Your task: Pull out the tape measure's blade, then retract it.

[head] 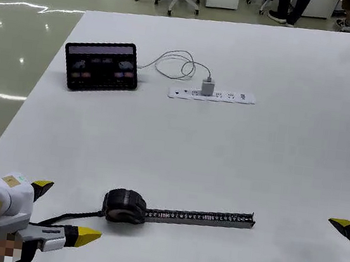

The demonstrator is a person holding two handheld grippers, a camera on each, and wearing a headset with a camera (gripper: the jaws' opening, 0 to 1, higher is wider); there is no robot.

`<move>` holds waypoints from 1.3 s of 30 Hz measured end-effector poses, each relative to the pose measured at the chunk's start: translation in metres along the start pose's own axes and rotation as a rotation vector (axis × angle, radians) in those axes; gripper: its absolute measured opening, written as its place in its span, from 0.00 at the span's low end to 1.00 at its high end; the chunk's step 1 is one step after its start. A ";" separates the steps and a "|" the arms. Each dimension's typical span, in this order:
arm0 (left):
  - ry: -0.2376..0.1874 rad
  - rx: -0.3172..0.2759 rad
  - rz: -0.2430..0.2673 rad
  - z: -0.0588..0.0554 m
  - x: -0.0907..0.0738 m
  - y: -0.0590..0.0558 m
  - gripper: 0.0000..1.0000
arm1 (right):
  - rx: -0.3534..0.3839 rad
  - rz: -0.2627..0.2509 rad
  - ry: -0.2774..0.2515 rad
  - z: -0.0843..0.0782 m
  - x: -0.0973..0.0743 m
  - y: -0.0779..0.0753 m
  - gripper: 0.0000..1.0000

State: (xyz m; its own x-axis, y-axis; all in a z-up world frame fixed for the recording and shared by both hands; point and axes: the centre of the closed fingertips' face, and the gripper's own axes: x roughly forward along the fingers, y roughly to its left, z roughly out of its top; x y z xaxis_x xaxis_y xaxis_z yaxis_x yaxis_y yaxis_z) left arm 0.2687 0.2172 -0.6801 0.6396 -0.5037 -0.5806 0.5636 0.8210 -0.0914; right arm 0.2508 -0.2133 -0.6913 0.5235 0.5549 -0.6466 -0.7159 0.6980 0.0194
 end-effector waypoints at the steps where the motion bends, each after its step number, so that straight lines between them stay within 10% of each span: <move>1: -0.003 -0.001 0.001 0.001 0.000 0.000 1.00 | 0.001 -0.001 0.001 0.000 0.000 -0.001 0.99; 39: 0.019 -0.020 0.021 -0.010 -0.002 0.010 1.00 | -0.026 0.001 0.019 -0.009 0.000 0.002 1.00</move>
State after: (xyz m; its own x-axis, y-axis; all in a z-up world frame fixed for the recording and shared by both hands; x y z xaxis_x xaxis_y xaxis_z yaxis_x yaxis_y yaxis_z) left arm 0.2681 0.2290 -0.6882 0.6408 -0.4812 -0.5982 0.5394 0.8366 -0.0951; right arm 0.2457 -0.2159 -0.6979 0.5143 0.5465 -0.6609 -0.7282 0.6854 0.0001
